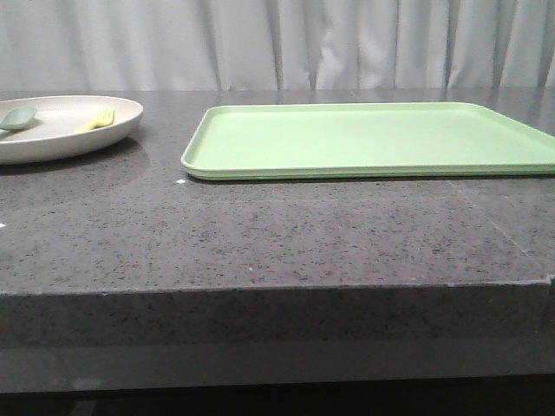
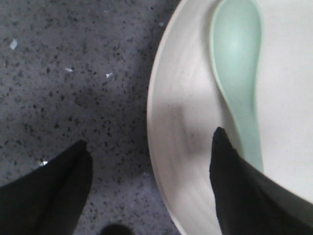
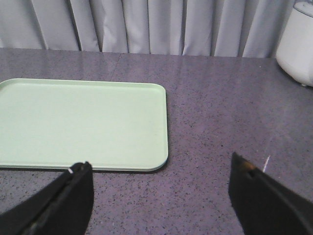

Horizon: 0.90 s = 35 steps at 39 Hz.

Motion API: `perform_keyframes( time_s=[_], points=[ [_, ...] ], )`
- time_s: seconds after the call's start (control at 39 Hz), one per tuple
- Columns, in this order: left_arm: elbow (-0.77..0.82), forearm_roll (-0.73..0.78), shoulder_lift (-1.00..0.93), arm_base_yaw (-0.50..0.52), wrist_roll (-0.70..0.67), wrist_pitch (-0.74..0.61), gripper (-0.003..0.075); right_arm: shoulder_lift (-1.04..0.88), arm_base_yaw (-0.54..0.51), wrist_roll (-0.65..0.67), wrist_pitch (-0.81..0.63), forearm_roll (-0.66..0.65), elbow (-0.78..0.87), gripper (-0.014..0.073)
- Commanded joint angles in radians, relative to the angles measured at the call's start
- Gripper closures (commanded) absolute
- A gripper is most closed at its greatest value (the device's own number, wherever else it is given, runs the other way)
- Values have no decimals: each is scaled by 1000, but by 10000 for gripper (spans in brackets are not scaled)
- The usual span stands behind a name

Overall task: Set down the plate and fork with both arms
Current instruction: 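Grasp the rim of the cream plate with the left gripper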

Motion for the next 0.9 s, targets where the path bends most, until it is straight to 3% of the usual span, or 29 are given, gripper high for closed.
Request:
perform_keyframes(
  time_s=[0.0,0.31,0.67,0.74,0.87],
  points=[
    [-53,-46,-33,2,6,-7,260,16,-5,-7,-84,-10,-33,3],
    [-58,-70,23,2,20,-19,338,16,-5,-7,-84,-10,-33,3],
    [-59,-110,26,2,35,-59,685,16,-5,-7,-70,-10,-33,3],
    [-59,-110,26,2,35,-59,735,16,-5,-7,-66,-10,-33,3],
    [-59,-110,26,2,35,-56,738,16,-5,-7,-59,-10,-33,3]
  ],
)
